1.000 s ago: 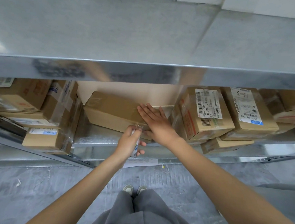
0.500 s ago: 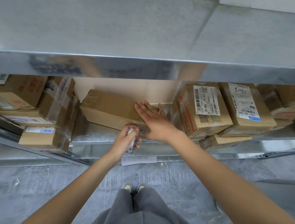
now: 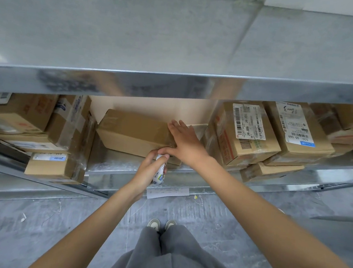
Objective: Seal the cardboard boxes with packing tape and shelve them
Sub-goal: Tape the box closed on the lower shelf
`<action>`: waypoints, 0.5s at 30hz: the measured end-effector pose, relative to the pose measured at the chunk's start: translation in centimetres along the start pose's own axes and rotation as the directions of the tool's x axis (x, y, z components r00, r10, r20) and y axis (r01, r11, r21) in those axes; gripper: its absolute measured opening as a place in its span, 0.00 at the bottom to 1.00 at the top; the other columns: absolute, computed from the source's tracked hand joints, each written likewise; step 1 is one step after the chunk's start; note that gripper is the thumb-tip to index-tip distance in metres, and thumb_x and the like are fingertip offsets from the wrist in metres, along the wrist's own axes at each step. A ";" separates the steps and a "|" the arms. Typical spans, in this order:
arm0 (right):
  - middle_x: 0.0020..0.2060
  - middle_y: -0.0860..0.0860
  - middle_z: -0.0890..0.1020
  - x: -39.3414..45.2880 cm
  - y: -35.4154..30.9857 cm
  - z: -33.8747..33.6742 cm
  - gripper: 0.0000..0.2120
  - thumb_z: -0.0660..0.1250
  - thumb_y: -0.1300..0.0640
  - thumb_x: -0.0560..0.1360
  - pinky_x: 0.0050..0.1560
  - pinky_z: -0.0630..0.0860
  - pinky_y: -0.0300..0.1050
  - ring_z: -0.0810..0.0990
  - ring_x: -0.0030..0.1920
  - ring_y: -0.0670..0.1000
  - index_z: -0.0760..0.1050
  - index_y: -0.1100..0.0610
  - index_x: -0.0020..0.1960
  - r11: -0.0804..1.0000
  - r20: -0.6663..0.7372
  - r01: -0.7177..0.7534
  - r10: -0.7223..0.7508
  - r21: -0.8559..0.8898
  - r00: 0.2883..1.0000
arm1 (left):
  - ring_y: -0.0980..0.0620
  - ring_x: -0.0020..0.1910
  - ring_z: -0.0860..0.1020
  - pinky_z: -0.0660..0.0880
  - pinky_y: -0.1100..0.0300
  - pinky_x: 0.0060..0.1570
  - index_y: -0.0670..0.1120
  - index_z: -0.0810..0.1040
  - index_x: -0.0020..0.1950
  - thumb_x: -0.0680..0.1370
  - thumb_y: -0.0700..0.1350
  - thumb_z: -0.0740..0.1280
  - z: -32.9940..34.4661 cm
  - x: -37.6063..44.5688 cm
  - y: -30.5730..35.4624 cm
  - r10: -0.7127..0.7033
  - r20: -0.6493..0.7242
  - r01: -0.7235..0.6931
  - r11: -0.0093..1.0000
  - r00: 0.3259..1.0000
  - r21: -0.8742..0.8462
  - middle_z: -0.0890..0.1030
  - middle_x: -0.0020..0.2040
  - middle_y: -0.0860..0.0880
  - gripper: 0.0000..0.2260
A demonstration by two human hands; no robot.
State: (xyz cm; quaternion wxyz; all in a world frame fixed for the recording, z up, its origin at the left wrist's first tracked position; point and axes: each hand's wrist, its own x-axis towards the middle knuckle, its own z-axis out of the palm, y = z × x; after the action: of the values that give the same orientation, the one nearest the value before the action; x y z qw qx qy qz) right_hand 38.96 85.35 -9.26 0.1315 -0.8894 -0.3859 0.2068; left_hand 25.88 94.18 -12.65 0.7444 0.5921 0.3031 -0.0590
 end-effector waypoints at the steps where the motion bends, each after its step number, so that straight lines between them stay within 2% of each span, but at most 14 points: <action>1: 0.79 0.55 0.52 -0.1 0.1 0.2 0.45 0.66 0.38 0.74 0.76 0.43 0.55 0.47 0.78 0.56 0.50 0.60 0.79 1.000 -0.008 0.005 -0.005 -0.006 1.000 | 0.53 0.34 0.74 0.65 0.61 0.30 0.54 0.75 0.55 0.80 0.51 0.65 0.1 0.0 0.0 -0.002 -0.002 0.002 1.000 1.000 -0.009 0.76 0.38 0.47 0.05; 11: 0.79 0.55 0.52 0.0 0.6 0.9 0.42 0.63 0.39 0.76 0.75 0.43 0.52 0.48 0.78 0.55 0.50 0.59 0.79 0.998 -0.048 0.039 -0.041 -0.039 0.998 | 0.54 0.24 0.72 0.63 0.66 0.21 0.48 0.74 0.53 0.81 0.48 0.64 0.5 0.6 0.7 -0.026 -0.059 0.027 1.000 0.998 0.004 0.74 0.33 0.43 0.05; 15: 0.79 0.55 0.53 0.1 0.8 1.2 0.42 0.64 0.38 0.76 0.75 0.43 0.51 0.49 0.78 0.55 0.50 0.59 0.79 0.997 -0.072 0.044 -0.048 -0.057 0.996 | 0.53 0.25 0.73 0.68 0.64 0.26 0.46 0.75 0.50 0.80 0.48 0.65 0.4 0.9 0.0 -0.105 -0.041 0.104 0.994 0.994 -0.026 0.74 0.34 0.44 0.06</action>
State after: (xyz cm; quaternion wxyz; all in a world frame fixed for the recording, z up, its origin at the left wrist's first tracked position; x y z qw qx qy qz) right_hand 38.90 84.99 -10.67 0.1254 -0.8906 -0.4068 0.1602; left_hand 26.73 94.01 -13.07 0.7408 0.5676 0.3499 -0.0817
